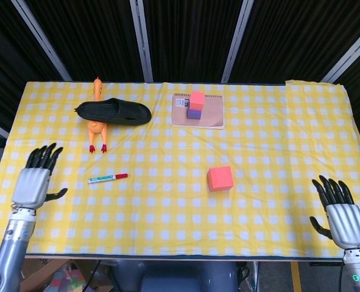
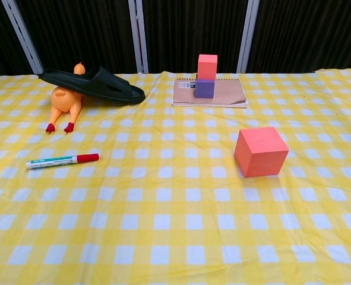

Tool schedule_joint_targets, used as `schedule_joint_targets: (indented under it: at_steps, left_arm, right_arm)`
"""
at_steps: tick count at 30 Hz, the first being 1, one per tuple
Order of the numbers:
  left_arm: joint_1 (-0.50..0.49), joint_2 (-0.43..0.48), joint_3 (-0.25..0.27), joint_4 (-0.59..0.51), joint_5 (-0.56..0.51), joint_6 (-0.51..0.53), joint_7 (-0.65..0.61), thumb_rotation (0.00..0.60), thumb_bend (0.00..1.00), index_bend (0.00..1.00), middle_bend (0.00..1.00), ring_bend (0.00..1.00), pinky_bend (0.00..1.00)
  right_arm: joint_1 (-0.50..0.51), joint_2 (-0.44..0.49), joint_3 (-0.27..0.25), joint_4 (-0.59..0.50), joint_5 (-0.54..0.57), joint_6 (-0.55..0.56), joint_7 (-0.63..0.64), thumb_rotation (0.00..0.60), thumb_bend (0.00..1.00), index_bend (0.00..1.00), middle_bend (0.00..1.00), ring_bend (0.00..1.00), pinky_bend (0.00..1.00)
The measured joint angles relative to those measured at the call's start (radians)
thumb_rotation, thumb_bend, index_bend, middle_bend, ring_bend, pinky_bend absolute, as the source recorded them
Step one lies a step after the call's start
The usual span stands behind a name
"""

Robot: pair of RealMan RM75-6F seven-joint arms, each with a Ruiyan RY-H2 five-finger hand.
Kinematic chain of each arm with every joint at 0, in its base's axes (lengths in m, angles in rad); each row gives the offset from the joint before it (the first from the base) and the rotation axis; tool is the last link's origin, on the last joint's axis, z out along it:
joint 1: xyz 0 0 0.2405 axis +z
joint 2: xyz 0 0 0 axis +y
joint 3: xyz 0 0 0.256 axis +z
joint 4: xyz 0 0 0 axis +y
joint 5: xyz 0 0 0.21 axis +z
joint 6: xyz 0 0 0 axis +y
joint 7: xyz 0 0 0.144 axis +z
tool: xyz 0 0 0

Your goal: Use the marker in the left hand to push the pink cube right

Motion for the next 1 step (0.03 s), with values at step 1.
schedule_joint_targets:
  at_steps: [1]
  left_arm:
    - [0.025,0.011,0.013,0.009,0.019,0.026,-0.017,0.600,0.13,0.00,0.00,0.00,0.00]
  right_arm:
    - [0.000,-0.003,0.000,0.001,0.000,0.001,-0.003,0.600,0.35,0.00,0.00,0.00,0.00]
